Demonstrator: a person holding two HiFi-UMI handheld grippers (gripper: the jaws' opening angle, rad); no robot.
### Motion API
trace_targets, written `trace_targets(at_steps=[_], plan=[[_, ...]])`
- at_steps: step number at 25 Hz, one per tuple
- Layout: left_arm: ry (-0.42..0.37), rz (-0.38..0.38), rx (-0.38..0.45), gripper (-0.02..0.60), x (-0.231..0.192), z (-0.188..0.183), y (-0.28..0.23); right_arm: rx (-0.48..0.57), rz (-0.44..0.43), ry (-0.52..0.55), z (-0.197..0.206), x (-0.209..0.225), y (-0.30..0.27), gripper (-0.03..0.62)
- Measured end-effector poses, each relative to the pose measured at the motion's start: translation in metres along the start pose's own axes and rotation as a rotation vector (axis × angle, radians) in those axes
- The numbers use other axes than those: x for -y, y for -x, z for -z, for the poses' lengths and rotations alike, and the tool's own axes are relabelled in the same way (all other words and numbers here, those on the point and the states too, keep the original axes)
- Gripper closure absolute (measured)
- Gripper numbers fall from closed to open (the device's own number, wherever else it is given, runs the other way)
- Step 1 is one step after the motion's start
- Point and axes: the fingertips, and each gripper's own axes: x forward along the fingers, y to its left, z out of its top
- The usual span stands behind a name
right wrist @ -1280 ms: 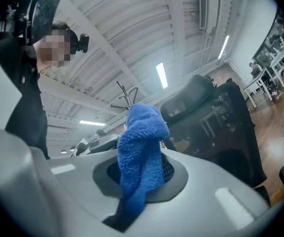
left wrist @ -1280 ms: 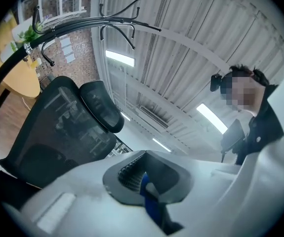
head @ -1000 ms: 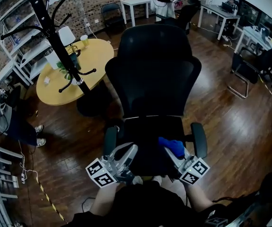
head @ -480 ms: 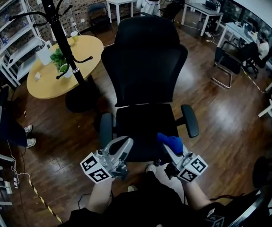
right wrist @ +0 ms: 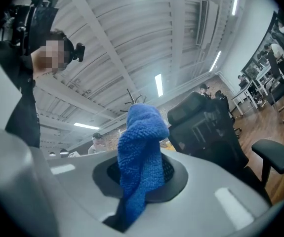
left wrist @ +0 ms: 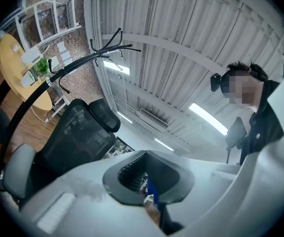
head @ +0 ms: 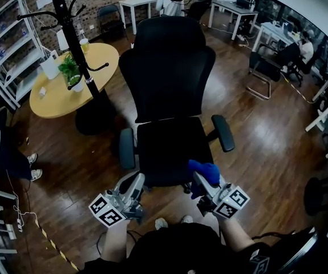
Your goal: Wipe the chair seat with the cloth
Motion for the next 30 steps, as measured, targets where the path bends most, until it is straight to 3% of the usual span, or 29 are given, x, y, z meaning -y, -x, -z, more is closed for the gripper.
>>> trace_targets(at_steps=[10,30], plan=[[-0.038,0.085,0.001,0.589,0.041,0.013,-0.062,0.044,-0.018,0.039,-0.038,0.013,0.024,0.557],[-0.039,0.079,-0.027,0.589,0.044,0.028,-0.072,0.026,-0.082,0.033,-0.039,0.013,0.014,0.557]])
